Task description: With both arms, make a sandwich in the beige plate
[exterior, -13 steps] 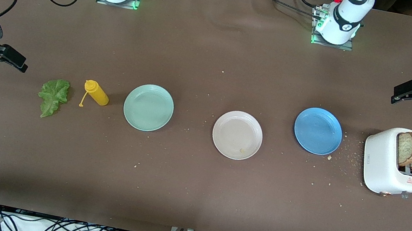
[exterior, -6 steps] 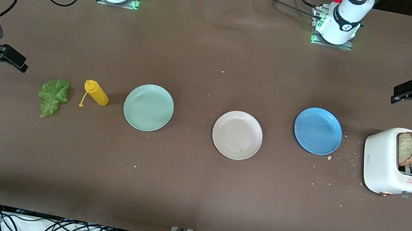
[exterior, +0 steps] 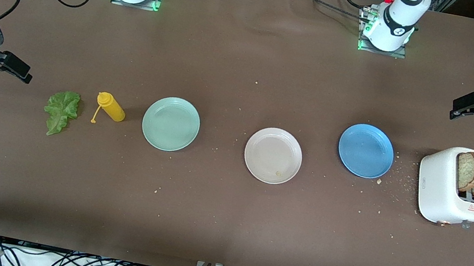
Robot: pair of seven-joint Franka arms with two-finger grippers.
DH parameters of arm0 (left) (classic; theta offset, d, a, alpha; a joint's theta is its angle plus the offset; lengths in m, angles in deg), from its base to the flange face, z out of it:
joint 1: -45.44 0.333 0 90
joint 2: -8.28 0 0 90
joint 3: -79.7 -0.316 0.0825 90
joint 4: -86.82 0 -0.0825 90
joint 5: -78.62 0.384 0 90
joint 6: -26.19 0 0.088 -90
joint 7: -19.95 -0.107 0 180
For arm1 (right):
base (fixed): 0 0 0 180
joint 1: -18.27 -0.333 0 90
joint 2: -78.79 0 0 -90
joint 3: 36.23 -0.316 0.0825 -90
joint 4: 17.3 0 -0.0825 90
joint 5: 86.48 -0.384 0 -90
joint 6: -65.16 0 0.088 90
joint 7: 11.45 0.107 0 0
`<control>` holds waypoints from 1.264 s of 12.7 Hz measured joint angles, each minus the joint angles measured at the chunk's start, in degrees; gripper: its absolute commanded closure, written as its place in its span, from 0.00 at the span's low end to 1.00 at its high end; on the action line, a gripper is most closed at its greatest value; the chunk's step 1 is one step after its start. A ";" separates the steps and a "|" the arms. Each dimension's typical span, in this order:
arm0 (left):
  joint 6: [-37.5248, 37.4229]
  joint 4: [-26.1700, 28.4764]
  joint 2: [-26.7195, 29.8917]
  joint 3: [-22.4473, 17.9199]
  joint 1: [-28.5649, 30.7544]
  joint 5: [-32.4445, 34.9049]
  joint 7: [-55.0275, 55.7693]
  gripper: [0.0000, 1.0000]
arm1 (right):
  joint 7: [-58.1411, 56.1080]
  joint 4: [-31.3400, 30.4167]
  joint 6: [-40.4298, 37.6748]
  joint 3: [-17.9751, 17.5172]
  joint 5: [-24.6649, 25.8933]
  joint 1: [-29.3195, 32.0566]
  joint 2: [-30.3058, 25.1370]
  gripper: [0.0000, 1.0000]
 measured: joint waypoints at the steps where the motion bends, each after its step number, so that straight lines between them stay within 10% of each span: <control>1: 0.00 0.00 0.00 0.00 0.00 0.00 0.00 0.00 | 0.00 0.00 -0.02 0.00 0.00 0.00 0.00 0.00; 16: 0.00 0.00 -0.01 0.02 -0.03 0.00 0.00 0.00 | 0.09 -0.72 -0.01 -0.06 0.00 -0.25 0.73 0.00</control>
